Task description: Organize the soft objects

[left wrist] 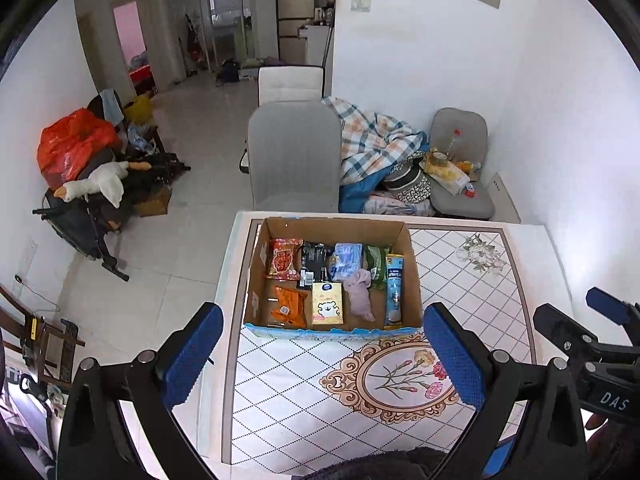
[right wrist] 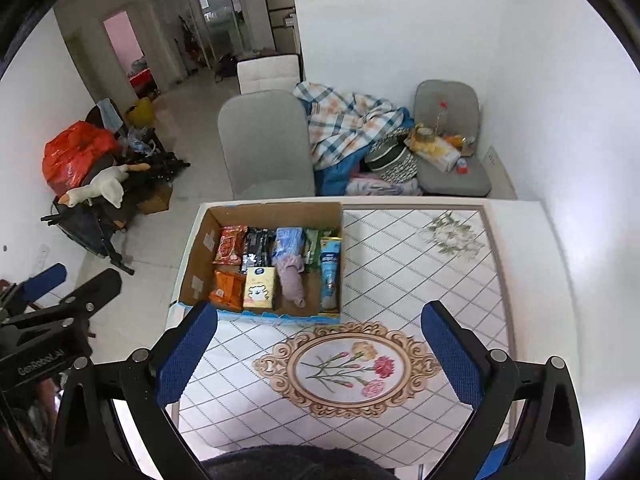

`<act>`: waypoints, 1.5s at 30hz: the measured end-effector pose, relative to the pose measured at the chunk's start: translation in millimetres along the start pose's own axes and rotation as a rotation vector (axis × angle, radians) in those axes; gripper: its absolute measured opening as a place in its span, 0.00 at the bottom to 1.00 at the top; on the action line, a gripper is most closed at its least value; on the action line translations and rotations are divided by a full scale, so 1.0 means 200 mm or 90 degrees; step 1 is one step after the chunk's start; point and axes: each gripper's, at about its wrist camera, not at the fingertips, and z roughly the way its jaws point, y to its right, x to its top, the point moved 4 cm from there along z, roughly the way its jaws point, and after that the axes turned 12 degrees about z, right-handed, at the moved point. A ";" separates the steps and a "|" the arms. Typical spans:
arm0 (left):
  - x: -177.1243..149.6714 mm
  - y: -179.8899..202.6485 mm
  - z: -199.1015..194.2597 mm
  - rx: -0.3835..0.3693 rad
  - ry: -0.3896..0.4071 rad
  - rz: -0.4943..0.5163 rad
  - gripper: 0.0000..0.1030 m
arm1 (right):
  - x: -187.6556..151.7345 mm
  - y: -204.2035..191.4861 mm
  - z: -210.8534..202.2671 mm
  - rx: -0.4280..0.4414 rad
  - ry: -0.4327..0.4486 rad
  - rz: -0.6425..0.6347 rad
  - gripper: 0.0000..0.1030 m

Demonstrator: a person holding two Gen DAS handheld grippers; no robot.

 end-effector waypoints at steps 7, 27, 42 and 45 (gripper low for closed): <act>0.00 0.01 -0.03 0.010 0.007 -0.002 1.00 | 0.02 0.02 -0.09 -0.006 0.027 0.002 1.00; -0.03 0.01 -0.04 0.004 0.013 -0.008 1.00 | 0.03 0.04 -0.09 -0.022 0.037 0.000 1.00; -0.05 0.02 -0.03 0.000 0.008 -0.010 1.00 | 0.00 0.04 -0.09 -0.036 0.038 0.002 1.00; -0.05 0.02 -0.03 0.002 0.006 -0.011 1.00 | 0.00 0.05 -0.08 -0.038 0.037 0.002 1.00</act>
